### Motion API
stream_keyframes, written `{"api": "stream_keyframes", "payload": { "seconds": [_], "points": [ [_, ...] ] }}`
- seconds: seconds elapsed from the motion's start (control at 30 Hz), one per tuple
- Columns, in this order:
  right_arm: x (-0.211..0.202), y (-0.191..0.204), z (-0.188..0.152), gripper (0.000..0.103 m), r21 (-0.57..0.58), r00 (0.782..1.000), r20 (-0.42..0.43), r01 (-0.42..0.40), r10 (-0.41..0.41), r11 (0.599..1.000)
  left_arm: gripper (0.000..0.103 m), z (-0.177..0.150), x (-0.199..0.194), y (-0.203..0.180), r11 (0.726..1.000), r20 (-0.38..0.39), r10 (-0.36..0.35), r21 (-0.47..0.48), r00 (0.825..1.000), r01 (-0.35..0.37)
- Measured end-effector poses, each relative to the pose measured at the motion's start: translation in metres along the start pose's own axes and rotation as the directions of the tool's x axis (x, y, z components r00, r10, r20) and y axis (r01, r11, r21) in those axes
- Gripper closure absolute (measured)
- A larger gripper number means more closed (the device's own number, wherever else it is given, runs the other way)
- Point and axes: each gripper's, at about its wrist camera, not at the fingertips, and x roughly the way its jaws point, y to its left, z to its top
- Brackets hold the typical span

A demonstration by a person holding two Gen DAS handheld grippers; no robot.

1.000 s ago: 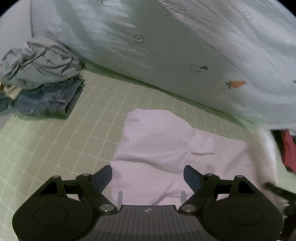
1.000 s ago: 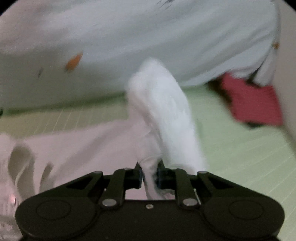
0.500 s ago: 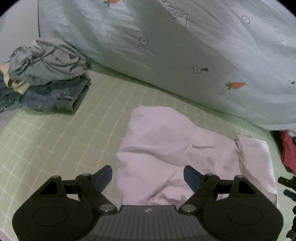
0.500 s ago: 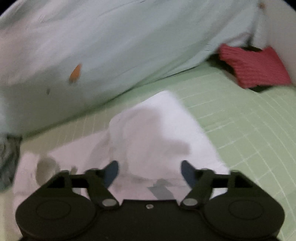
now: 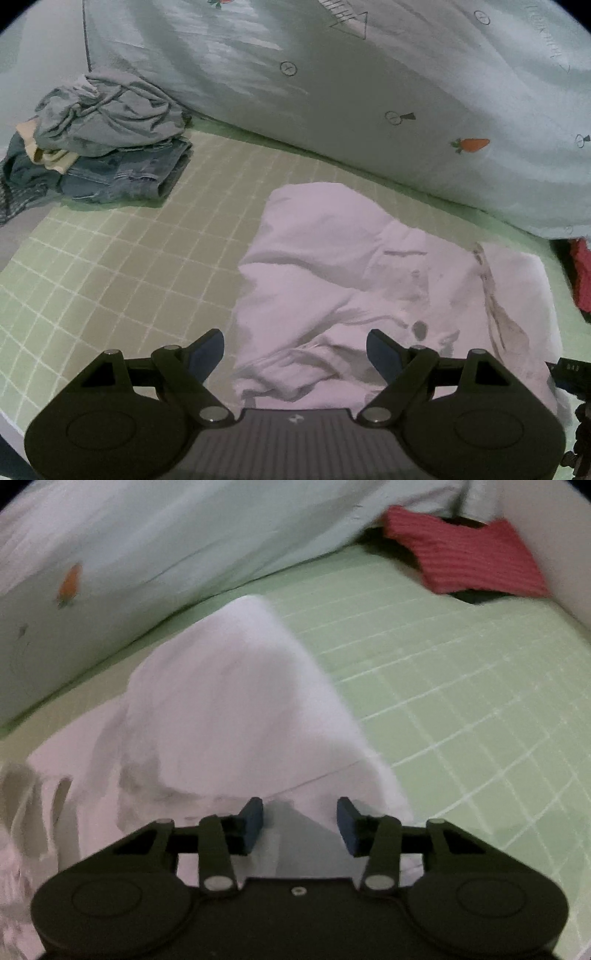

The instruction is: Fold clothes

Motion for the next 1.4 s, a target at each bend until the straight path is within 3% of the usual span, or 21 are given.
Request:
{"api": "stream_keyframes", "payload": {
  "seconds": [0.03,0.4,0.5,0.57,0.67,0.7,0.73,0.8,0.87,0.93,1.1,1.4],
  "points": [
    [0.001,0.006,-0.003,0.069,-0.01,1.0,-0.007,-0.025,0.025,1.0,0.018,0.0,0.0,0.003,1.0,-0.004,0.001,0.0,1.0,-0.001],
    [-0.025,0.064,-0.047,0.068,-0.037,0.984,-0.046,-0.172,0.171,0.984,0.018,0.003,0.012,0.035,0.999,-0.042,-0.014,0.029,0.999,0.016],
    [-0.033,0.068,-0.051,0.057,0.018,0.976,-0.081,-0.2,0.201,0.98,0.018,0.006,0.017,0.04,0.998,-0.051,-0.028,0.046,0.998,0.031],
    [-0.039,0.06,-0.047,0.055,0.111,0.974,-0.044,-0.216,0.222,0.97,0.018,0.008,0.02,0.043,0.997,-0.054,-0.038,0.059,0.998,0.041],
    [-0.048,0.047,-0.04,0.031,0.236,0.975,0.026,-0.22,0.22,0.947,0.018,0.011,0.025,0.048,0.996,-0.06,-0.054,0.074,0.997,0.059],
    [-0.048,0.048,-0.039,0.018,0.237,0.984,0.043,-0.18,0.175,0.955,0.018,0.012,0.027,0.05,0.995,-0.061,-0.06,0.078,0.996,0.065],
    [-0.046,0.05,-0.039,0.013,0.216,0.995,0.047,-0.1,0.092,0.971,0.018,0.013,0.029,0.053,0.994,-0.061,-0.066,0.08,0.996,0.071],
    [-0.033,0.057,-0.041,0.013,0.136,0.996,-0.003,0.092,-0.093,0.986,0.018,0.016,0.034,0.059,0.993,-0.066,-0.082,0.078,0.995,0.087],
    [-0.018,0.061,-0.051,0.013,0.058,0.983,-0.038,0.184,-0.182,0.981,0.018,0.019,0.039,0.064,0.993,-0.072,-0.091,0.071,0.993,0.096],
    [-0.011,0.063,-0.062,0.007,0.017,0.976,-0.024,0.215,-0.215,0.976,0.018,0.022,0.044,0.068,0.992,-0.076,-0.101,0.068,0.992,0.107],
    [-0.008,0.059,-0.061,0.0,0.061,0.974,-0.042,0.226,-0.224,0.972,0.018,0.034,0.066,0.072,0.987,-0.104,-0.159,0.015,0.982,0.161],
    [-0.003,0.058,-0.058,0.0,0.069,0.974,-0.056,0.225,-0.221,0.972,0.018,0.056,0.113,0.06,0.966,-0.155,-0.257,-0.076,0.954,0.248]
  ]
}}
